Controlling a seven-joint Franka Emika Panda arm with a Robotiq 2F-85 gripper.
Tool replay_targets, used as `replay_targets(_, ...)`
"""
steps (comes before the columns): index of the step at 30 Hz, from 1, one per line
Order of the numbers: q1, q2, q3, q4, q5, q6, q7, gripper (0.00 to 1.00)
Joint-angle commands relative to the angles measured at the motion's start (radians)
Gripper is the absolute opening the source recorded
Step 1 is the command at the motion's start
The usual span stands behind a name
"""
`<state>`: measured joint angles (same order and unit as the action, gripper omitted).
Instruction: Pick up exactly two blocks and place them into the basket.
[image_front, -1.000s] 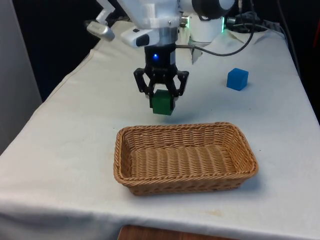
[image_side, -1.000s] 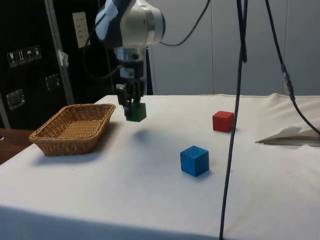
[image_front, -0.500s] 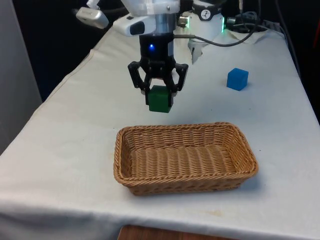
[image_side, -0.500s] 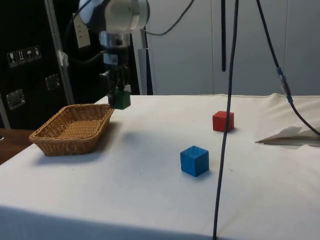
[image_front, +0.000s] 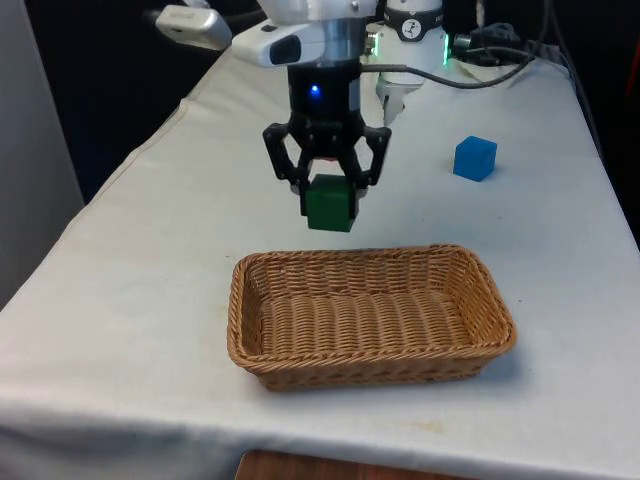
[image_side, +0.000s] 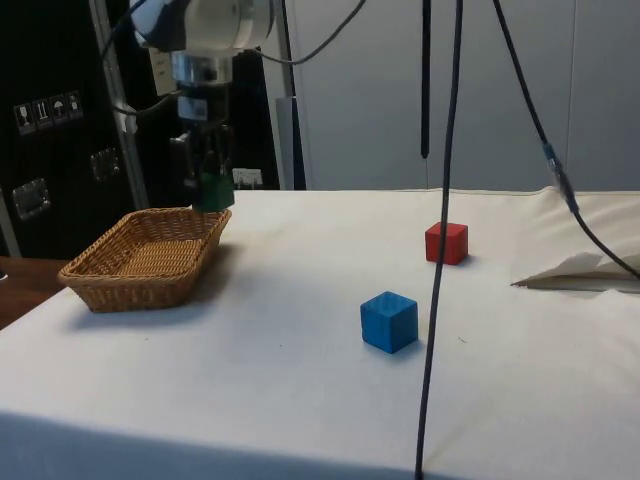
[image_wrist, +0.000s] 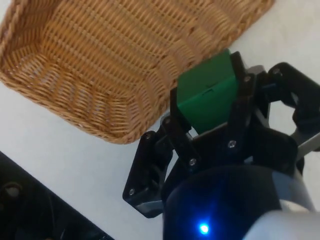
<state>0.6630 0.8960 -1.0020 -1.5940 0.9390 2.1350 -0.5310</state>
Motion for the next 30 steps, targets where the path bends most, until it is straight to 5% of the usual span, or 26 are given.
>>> replay_targets(1,-0.014,0.017,0.008,0.038,0.0,-0.017,0.018,0.0)
replay_targets(7,-0.011,0.043,0.012,0.09,0.007,-0.027,0.053,0.0)
replay_targets(8,0.0,0.036,0.004,0.071,0.007,-0.015,0.043,0.0)
replay_targets(9,-0.011,0.047,0.013,0.097,0.01,-0.028,0.057,0.0)
replay_targets(14,-0.01,0.071,0.02,0.144,0.022,-0.034,0.086,0.0)
replay_targets(15,0.0,0.065,0.013,0.129,0.02,-0.022,0.079,0.0)
replay_targets(16,-0.011,0.078,0.023,0.159,0.024,-0.036,0.095,0.0)
replay_targets(22,-0.019,0.107,0.036,0.201,0.053,-0.043,0.111,0.0)
replay_targets(23,-0.002,0.096,0.023,0.175,0.047,-0.032,0.102,0.0)
replay_targets(24,-0.02,0.113,0.037,0.208,0.062,-0.044,0.111,0.0)
replay_targets(30,-0.024,0.155,0.043,0.249,0.126,-0.051,0.113,0.0)
